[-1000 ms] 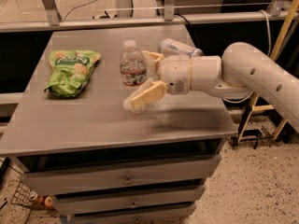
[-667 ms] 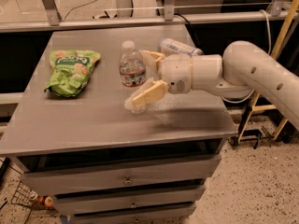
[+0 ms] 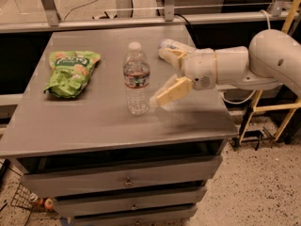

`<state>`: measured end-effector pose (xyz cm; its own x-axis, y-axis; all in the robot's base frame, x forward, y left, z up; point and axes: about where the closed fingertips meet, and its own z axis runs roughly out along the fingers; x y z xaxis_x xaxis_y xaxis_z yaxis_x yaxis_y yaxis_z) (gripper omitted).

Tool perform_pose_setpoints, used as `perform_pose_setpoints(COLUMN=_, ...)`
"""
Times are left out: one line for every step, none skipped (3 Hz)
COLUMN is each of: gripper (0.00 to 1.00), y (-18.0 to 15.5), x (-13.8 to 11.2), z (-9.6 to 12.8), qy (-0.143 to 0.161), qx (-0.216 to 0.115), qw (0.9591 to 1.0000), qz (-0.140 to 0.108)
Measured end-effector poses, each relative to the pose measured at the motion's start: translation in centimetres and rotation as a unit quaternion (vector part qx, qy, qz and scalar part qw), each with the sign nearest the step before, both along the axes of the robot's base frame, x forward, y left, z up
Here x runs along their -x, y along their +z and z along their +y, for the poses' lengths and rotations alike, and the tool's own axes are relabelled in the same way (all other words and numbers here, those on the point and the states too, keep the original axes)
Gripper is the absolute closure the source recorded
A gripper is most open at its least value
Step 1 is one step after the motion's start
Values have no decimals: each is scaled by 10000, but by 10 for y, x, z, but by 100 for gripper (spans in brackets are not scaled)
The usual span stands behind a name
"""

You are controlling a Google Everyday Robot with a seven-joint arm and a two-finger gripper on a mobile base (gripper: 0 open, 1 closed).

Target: Place water bottle upright

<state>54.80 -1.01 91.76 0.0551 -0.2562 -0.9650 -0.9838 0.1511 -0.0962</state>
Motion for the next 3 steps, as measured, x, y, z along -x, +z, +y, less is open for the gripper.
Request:
perform_pose_setpoints(gripper=0, y=-2, x=4, z=-78, qy=-618, qx=621, qw=9960, qz=197)
perform_pose_setpoints(gripper=0, y=6, x=13, z=-131, qy=-1090, qx=1092, qw=9875, qz=323)
perform_pose_setpoints(gripper=0, y=6, x=13, z=-131, qy=-1090, qx=1092, qw=9875, qz=323)
